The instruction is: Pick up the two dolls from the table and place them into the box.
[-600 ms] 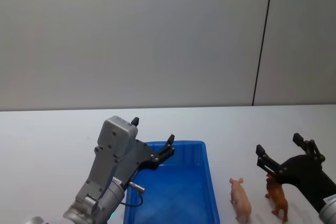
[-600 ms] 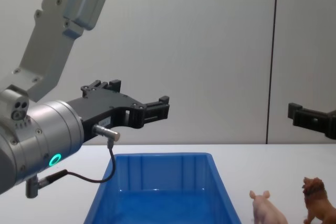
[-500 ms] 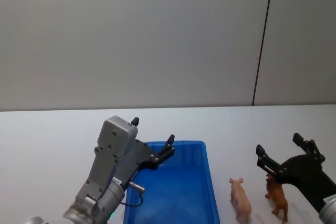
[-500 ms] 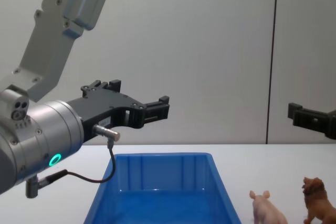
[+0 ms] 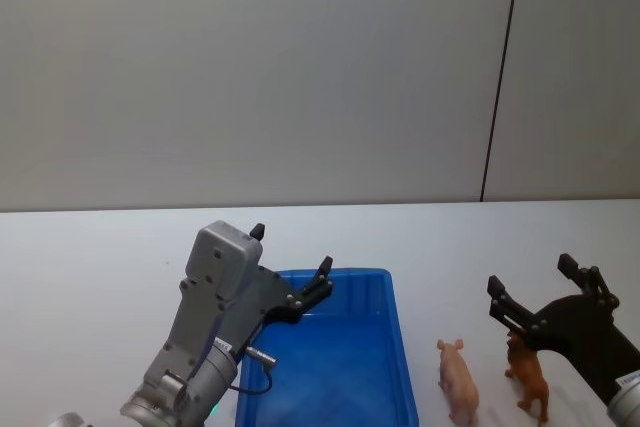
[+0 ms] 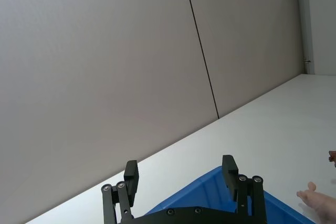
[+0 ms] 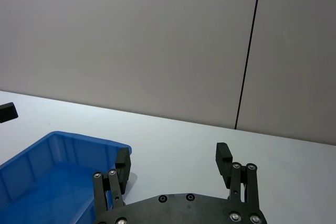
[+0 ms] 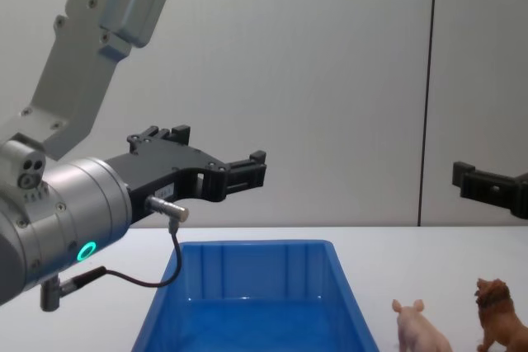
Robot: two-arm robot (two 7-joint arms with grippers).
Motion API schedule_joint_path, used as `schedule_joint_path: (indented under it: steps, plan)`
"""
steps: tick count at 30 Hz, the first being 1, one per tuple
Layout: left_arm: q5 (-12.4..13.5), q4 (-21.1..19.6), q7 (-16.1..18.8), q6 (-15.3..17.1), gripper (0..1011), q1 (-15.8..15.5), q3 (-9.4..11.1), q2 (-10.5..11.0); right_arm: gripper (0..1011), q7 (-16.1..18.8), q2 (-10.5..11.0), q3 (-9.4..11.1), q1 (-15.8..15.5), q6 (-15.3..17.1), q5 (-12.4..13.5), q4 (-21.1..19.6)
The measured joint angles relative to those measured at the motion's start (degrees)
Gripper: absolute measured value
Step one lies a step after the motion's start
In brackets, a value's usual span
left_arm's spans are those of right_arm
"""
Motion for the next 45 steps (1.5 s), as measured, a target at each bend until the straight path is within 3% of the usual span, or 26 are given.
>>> schedule_joint_path:
  steps: [9,31,45]
  plan:
    - [0.0,0.0,0.0,0.0,1003,0.0,0.0,0.0,1001,0.2,0.2,0.2,0.0,0.6,0.0,0.1]
    - [0.0,0.0,0.0,0.0,1003,0.0,0.0,0.0,1001,3.9,4.6,2.8,-1.8,9.3,1.2,2.3]
    - [0.0,0.0,0.0,0.0,1003,0.0,0.0,0.0,1001,6.8,5.0,3.0,-1.1,12.9,2.1,6.0]
